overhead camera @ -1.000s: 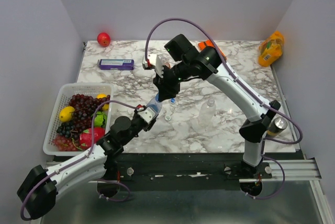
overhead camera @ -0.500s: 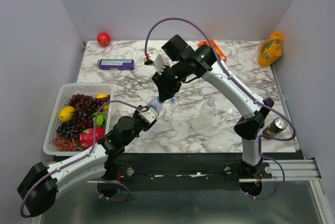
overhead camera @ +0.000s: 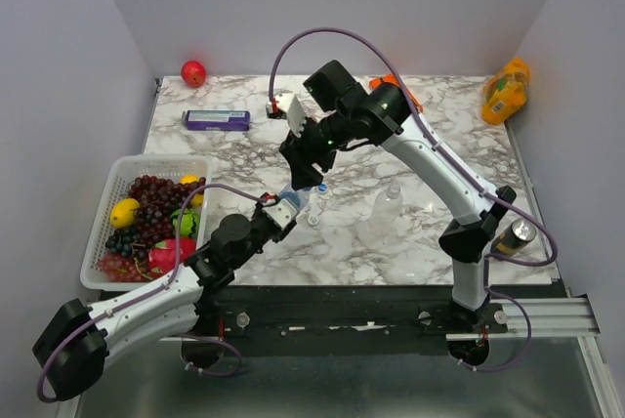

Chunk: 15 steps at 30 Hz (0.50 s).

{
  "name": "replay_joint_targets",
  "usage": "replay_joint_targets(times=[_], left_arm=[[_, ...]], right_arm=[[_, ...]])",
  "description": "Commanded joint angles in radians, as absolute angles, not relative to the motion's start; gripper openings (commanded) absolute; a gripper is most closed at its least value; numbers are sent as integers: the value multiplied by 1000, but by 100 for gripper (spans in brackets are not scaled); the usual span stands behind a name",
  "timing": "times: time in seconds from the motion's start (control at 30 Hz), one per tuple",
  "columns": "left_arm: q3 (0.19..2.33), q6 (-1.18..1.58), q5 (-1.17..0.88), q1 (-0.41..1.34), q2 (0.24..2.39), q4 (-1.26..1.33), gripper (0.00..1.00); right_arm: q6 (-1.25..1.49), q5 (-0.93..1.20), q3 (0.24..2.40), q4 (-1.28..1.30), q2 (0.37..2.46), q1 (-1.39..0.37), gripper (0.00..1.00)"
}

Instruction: Screw on the bottle caps

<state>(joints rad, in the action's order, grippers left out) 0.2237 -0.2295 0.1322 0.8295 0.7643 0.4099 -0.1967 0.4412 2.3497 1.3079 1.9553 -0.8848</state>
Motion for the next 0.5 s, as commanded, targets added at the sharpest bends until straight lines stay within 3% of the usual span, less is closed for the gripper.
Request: replay_joint_targets(times=[0.0,0.17,0.23,0.37,0.47], left_arm=[[279,-154,32,836,793,431,0],[330,-115,-101,821,799,350,0],[336,-139,-193,798,779,327,0],[351,-244,-357,723,747,214,0],[365,-297,-422,701,736,148,0]], right_arm=[[-342,499,2312,1201,1836,-893,70],[-675,518,2082,969,1587,-891,75],[-797,537,1898,921,1508,-891,75],[-1174,624,1712,992,1382,-893,72],[-1285,652,1655,1028,1339,-891,72]])
